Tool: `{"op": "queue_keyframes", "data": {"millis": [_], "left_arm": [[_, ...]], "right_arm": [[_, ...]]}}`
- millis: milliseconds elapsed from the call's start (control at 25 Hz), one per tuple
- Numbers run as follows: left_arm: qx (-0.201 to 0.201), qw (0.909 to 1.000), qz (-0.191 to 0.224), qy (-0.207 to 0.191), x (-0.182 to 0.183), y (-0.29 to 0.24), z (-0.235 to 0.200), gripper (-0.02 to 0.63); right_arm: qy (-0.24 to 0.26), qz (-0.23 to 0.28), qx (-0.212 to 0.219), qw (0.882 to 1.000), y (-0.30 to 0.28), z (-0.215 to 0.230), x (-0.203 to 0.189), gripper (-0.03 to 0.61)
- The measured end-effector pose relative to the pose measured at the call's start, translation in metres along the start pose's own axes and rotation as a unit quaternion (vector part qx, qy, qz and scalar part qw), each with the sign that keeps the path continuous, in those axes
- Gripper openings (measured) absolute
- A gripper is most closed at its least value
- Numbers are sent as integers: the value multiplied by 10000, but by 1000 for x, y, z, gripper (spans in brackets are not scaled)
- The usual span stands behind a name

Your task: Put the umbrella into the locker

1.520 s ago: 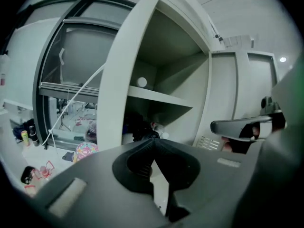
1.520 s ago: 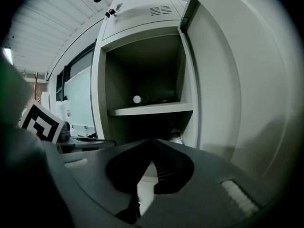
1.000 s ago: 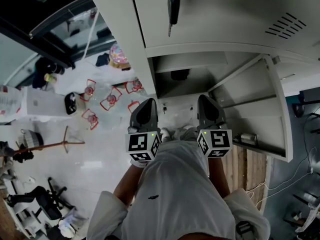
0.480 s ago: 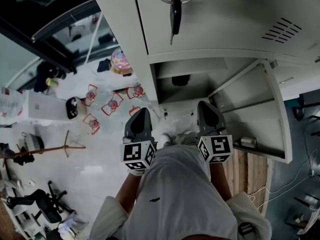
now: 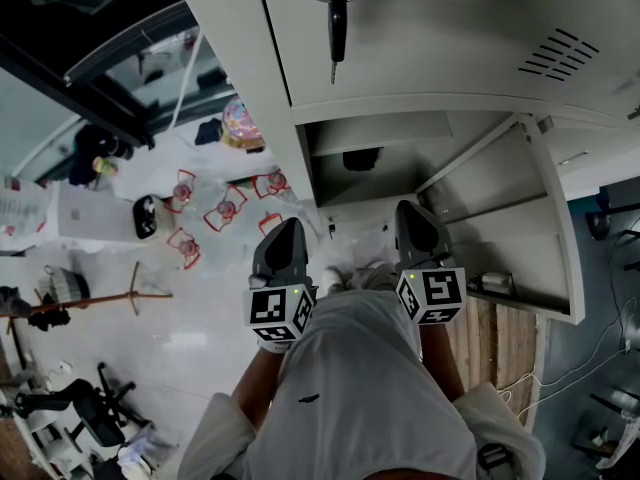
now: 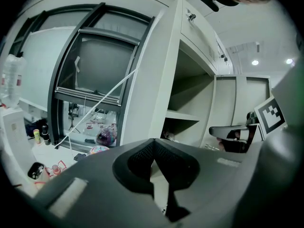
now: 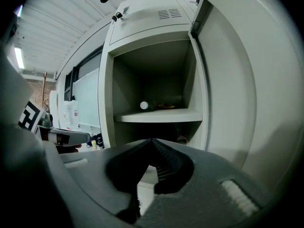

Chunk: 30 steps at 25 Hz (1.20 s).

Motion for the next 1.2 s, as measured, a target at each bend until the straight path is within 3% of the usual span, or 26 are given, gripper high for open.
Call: {"op": "queue_keyframes", "data": {"millis": [1200], "left_arm": [[-180,9998,-48,45,-10,0,17,18]], "right_arm": [[-127,-171,65,9998,1,-5,-11,2]]}}
Point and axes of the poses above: the fingertips, and each gripper's own axes: y backward along the fingers, z to its right, x out of its top, the point moved 8 cm from there along y, backward along the fingers, and after that the axes turned 13 degrees about -z, right-handed, at the moved point
